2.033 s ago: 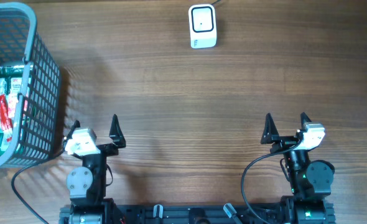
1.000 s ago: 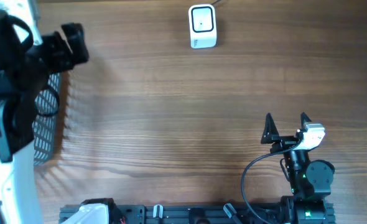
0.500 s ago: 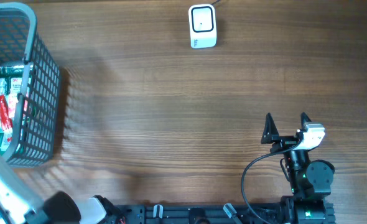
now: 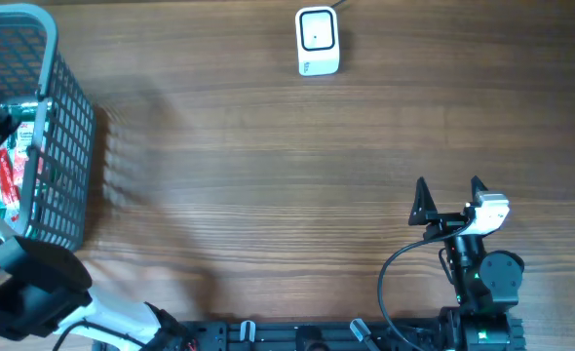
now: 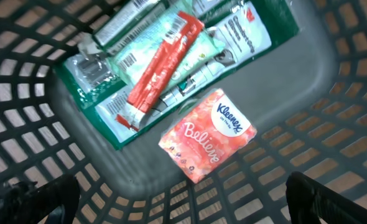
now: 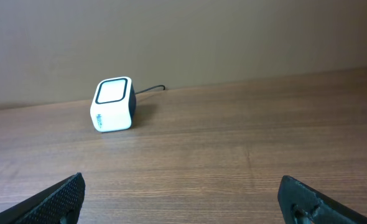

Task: Scan the item barcode
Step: 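Reach the left gripper into the basket and grasp the Kleenex pack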

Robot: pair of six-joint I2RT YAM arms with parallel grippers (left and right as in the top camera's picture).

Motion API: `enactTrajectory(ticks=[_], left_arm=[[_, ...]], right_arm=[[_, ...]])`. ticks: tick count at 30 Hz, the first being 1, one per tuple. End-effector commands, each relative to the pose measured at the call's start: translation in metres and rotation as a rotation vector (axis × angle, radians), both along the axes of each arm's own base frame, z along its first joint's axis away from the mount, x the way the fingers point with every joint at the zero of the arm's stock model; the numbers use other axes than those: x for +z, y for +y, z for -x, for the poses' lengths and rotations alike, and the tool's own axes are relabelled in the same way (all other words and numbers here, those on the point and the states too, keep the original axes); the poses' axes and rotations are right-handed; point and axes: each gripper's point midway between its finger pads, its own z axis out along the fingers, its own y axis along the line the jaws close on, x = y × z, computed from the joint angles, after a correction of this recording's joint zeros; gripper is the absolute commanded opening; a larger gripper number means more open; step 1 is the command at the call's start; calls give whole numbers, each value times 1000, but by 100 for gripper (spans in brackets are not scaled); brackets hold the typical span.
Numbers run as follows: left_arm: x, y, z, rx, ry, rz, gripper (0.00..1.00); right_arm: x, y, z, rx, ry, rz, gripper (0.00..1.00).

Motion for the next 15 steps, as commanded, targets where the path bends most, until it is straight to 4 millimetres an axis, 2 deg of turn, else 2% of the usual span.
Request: enactTrajectory(ticks=[1, 15], left_arm=[[-19, -1, -4, -41, 25, 39, 100], [-97, -9, -7, -72, 42, 107, 100]], right_arm=[[0, -3, 0, -16, -2, -17, 100], [0, -3, 0, -16, -2, -17, 100]])
